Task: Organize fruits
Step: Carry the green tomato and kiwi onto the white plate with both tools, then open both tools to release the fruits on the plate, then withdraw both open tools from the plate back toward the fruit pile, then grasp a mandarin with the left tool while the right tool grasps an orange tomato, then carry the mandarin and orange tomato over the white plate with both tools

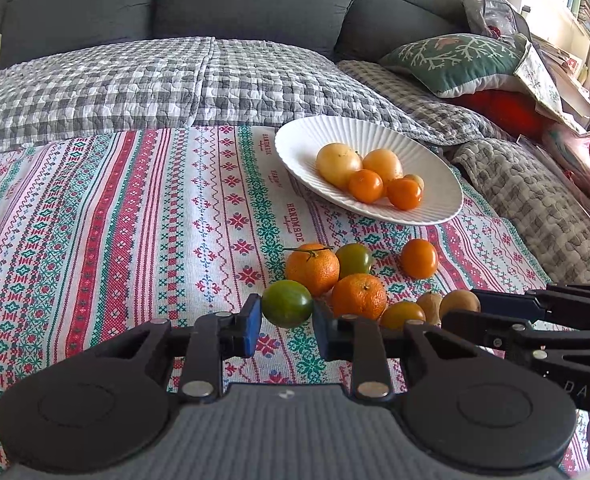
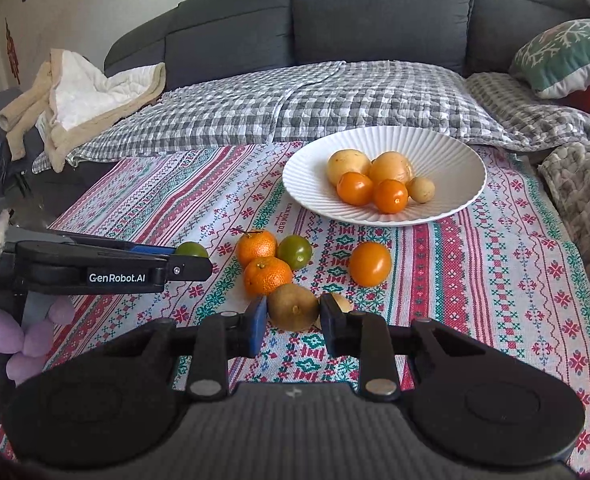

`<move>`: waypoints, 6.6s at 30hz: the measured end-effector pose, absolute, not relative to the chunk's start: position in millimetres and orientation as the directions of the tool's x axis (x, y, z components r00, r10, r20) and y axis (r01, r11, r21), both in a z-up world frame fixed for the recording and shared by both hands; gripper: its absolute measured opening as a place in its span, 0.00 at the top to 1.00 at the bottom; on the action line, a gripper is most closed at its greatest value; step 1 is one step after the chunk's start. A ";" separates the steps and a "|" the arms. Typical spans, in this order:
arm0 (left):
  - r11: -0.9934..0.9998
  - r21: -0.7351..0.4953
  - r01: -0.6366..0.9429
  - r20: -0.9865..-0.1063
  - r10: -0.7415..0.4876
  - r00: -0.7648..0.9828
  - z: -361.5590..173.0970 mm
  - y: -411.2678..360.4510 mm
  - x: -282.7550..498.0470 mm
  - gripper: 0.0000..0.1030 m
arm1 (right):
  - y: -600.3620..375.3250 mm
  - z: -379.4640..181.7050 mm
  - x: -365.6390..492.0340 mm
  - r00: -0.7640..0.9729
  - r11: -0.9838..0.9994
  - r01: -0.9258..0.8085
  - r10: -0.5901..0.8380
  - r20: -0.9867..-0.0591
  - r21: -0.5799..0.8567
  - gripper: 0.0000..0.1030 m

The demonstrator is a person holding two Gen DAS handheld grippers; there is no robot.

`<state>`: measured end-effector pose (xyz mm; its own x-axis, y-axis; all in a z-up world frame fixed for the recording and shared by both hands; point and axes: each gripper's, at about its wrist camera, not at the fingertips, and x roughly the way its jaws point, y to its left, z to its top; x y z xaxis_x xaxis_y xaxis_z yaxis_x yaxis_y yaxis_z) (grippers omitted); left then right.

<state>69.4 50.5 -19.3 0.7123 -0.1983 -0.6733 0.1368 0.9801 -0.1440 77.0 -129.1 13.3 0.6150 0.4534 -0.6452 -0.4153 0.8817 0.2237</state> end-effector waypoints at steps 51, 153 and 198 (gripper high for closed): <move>0.975 -0.115 0.192 -0.611 -0.222 0.760 -18.5 -46.4 151.3 0.82 | -193.9 1.1 174.0 0.711 0.887 -0.136 0.397 -0.580 0.441 0.74; 0.981 -0.174 0.085 -0.751 -0.188 0.632 -14.9 39.1 94.4 0.73 | -142.7 -8.6 128.3 0.623 0.955 -0.269 0.273 -0.733 0.128 0.12; 0.982 -0.147 0.114 -0.738 -0.186 0.649 -6.9 44.7 89.4 0.73 | -158.2 1.4 132.8 0.585 0.943 -0.239 0.332 -0.740 0.234 0.72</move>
